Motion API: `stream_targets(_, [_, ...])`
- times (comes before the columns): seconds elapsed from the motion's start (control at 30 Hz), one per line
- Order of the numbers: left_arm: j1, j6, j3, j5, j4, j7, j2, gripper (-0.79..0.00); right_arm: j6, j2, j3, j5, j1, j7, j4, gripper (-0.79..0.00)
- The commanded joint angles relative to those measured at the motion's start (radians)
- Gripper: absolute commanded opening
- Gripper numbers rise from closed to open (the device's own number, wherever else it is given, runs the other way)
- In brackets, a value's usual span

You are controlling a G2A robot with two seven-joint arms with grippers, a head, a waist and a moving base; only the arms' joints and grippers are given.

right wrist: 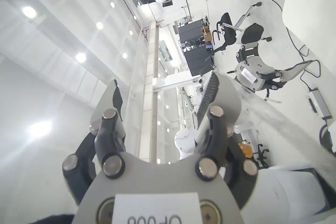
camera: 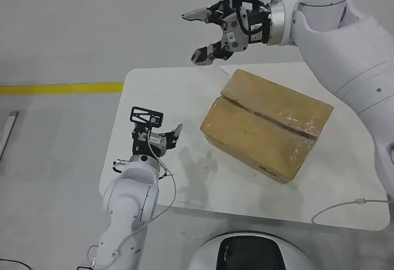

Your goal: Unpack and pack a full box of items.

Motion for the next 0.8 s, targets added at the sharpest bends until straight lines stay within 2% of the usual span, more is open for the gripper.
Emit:
stream_targets(0.0, [0.0, 0.0, 0.0, 0.0, 0.0, 0.0, 0.0, 0.0, 0.013, 0.005, 0.01, -0.008, 0.009, 0.014, -0.009, -0.785])
stream_targets(0.2, [0.0, 0.0, 0.0, 0.0, 0.0, 0.0, 0.0, 0.0, 0.058, 0.015, 0.035, -0.033, 0.041, 0.031, -0.023, -0.785])
stream_targets(0.37, [0.0, 0.0, 0.0, 0.0, 0.0, 0.0, 0.0, 0.0, 0.041, 0.019, 0.066, -0.021, 0.054, 0.042, -0.047, -0.785])
stream_targets(0.57, [0.0, 0.0, 0.0, 0.0, 0.0, 0.0, 0.0, 0.0, -0.082, 0.023, 0.106, -0.028, 0.075, 0.043, -0.087, -0.785])
stream_targets(0.77, [0.0, 0.0, 0.0, 0.0, 0.0, 0.0, 0.0, 0.0, -0.263, 0.021, 0.153, -0.023, 0.109, 0.037, -0.098, -0.785])
